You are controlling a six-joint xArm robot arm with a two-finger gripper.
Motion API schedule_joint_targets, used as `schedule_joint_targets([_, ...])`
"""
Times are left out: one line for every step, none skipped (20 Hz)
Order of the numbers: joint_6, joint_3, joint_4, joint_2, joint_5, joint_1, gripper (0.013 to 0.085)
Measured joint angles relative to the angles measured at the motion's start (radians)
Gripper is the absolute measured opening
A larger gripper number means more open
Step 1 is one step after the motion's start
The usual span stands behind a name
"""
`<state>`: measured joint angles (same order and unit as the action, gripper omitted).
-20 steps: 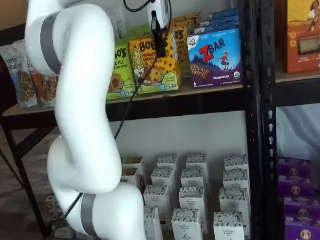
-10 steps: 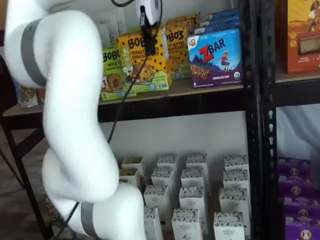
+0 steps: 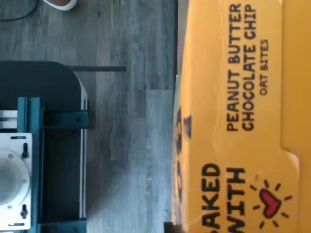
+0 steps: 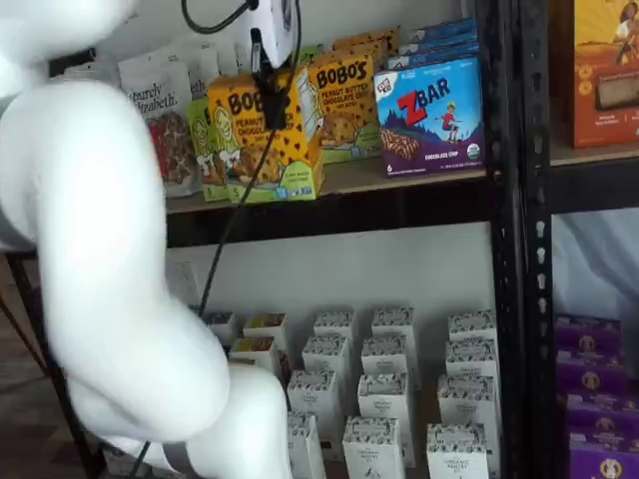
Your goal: Pick up the orange box on the top shelf, the fifth box from the left
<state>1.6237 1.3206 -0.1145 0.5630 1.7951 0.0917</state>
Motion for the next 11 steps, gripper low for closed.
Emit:
schedule_joint_targets([-0.002, -0.016, 0.004, 0.020, 0.002, -0.003, 0.0210])
schedule_joint_targets([-0.006, -0.037, 0.012, 0.046, 0.004, -0.009, 0.0210])
schedule_joint_targets([-0.009, -0.058, 0.020, 0.070, 0.005, -0.014, 0.0210])
schedule_joint_targets([-0.011, -0.074, 0.025, 0.089, 0.007, -0.018, 0.0210])
schedule_joint_targets([-0.013, -0.087, 0.027, 0.104, 0.011, -0.020, 0.0210])
schedule_joint_targets([-0.014, -0.098, 0.027, 0.118, 0.014, -0.020, 0.0210])
schedule_joint_targets([-0.015, -0.108, 0.026, 0.130, 0.017, -0.021, 0.0210])
schedule_joint_targets([-0.016, -0.118, 0.025, 0.141, 0.018, -0.022, 0.0210])
schedule_joint_targets([-0.018, -0.131, 0.026, 0.155, 0.019, -0.024, 0.0210])
schedule_joint_targets([-0.020, -0.141, 0.027, 0.166, 0.020, -0.026, 0.0210])
schedule_joint_targets([-0.021, -0.147, 0.027, 0.173, 0.023, -0.027, 0.0210])
